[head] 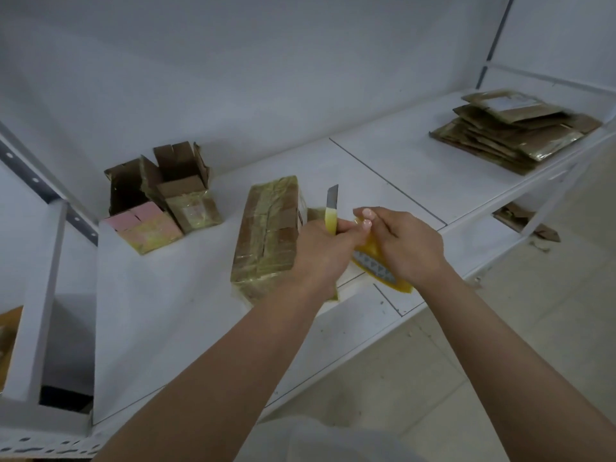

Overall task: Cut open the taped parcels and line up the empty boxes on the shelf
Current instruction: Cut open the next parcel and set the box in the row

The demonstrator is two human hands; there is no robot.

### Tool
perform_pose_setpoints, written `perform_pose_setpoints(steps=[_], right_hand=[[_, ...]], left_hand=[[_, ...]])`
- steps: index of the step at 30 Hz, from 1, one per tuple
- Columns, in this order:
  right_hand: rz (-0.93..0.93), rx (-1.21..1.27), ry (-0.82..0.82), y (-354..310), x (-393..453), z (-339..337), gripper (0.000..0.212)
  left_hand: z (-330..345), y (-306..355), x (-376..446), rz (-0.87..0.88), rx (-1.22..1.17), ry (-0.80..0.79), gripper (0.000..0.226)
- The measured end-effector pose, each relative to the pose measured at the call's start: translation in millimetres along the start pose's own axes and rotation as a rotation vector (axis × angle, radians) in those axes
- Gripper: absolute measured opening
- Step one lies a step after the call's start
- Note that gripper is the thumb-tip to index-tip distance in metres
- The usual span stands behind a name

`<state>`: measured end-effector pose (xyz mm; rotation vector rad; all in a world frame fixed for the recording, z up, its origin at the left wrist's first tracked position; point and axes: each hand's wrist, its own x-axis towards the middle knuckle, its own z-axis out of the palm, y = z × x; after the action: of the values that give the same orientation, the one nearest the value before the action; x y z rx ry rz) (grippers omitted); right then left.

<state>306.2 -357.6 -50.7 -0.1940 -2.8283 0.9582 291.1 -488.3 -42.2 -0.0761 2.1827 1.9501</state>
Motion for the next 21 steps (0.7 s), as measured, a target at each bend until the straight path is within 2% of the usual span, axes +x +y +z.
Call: perform_pose_setpoints(steps=[6, 9, 11, 13, 15, 18, 21], right_hand=[[0.034, 0.076, 0.079, 5, 11, 12, 0.039], [0.038, 0.071, 0.140, 5, 21, 21, 0.035], [0.064, 0.056, 0.192, 7, 29, 22, 0.034], [0.085, -0.002, 0.224, 12, 39, 20, 0.035], [0.073, -0.128, 0.219, 19, 50, 21, 0.036], [0.022, -0.287, 0.199, 30, 63, 35, 0.038], [0.005, -0.400, 0.131, 40, 69, 58, 0.038]], left_hand=[[-11, 1, -5, 0.028, 0.014, -0.005, 0.005], [-19, 0, -10, -0.087, -0.048, -0.047, 0.018], [-34, 1, -11, -0.099, -0.060, -0.049, 0.016], [-59, 2, -9, -0.064, -0.069, 0.016, 0.010], [-89, 2, -4, -0.026, -0.054, 0.145, 0.011], [-135, -11, 7, -0.039, 0.119, 0.335, 0.012], [-170, -39, 17, -0.128, 0.391, 0.415, 0.016]])
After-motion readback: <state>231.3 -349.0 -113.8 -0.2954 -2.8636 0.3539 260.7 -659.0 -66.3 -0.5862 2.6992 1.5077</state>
